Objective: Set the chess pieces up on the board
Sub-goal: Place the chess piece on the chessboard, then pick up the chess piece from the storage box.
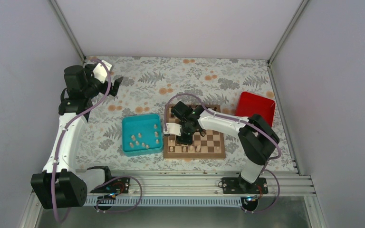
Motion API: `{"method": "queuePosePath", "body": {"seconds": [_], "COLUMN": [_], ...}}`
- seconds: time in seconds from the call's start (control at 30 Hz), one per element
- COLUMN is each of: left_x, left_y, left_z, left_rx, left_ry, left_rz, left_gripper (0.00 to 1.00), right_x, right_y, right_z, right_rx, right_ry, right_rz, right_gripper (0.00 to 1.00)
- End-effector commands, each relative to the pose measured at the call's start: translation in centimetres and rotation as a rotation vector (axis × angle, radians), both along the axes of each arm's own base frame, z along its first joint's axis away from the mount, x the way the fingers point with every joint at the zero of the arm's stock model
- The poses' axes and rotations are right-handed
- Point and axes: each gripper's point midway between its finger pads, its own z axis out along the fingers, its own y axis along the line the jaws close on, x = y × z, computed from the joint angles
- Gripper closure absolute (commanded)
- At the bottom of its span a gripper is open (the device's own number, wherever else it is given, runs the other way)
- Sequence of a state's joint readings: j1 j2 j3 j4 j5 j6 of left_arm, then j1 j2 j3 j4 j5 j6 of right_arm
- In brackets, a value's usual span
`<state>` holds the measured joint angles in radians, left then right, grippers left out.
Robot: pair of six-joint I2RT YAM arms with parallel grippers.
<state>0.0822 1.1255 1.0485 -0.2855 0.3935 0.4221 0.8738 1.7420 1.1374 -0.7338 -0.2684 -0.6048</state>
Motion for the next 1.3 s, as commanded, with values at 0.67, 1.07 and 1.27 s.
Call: {"method": "queuePosePath", "body": {"seconds": [0.67, 1.07, 1.27], "left_x": [-0.1, -0.6, -0.6], "left_y": [-0.1, -0.3, -0.3], "left_z": [0.4, 1.1, 1.2], "left_rx": [-0.011, -0.011, -0.010], "left_ry": [-0.016, -0.037, -0.041], "left_rz": [-0.009, -0.018, -0.017], "left_gripper": [0.00, 0.00, 0.00], "right_x": [3.0, 3.3, 3.3], "right_y": [3.8, 15.1, 17.1], "right_z": [8.0, 8.9, 4.5], "right_rx": [0.111, 0.179, 0.132], "right_ry": [-0.131, -0.210, -0.184], "right_rz": [0.008, 0.150, 0.182], "right_gripper": [0.61, 0.63, 0.62]}}
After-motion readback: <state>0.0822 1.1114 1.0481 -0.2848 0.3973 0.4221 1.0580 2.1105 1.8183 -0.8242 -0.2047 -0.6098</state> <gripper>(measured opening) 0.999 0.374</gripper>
